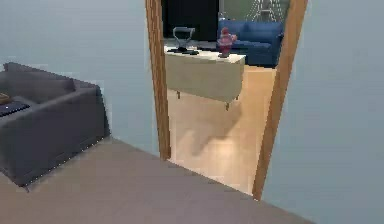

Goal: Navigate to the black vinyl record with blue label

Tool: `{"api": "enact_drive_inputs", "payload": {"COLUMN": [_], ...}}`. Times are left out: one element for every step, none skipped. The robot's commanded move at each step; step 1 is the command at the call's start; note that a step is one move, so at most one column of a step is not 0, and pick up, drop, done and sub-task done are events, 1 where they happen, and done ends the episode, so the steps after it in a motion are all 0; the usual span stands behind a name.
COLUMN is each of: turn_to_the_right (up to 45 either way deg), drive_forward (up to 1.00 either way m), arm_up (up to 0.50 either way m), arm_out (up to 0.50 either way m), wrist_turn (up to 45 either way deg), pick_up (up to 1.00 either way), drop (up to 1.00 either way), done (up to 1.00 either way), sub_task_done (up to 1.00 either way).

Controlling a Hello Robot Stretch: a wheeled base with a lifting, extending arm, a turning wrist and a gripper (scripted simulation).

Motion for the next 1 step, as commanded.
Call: {"api": "enact_drive_inputs", "payload": {"turn_to_the_right": [-45.0], "drive_forward": [0.00], "arm_up": [0.00], "arm_out": [0.00], "wrist_turn": [0.0], "pick_up": [0.00], "drop": [0.00], "done": [0.00], "sub_task_done": [0.00]}}
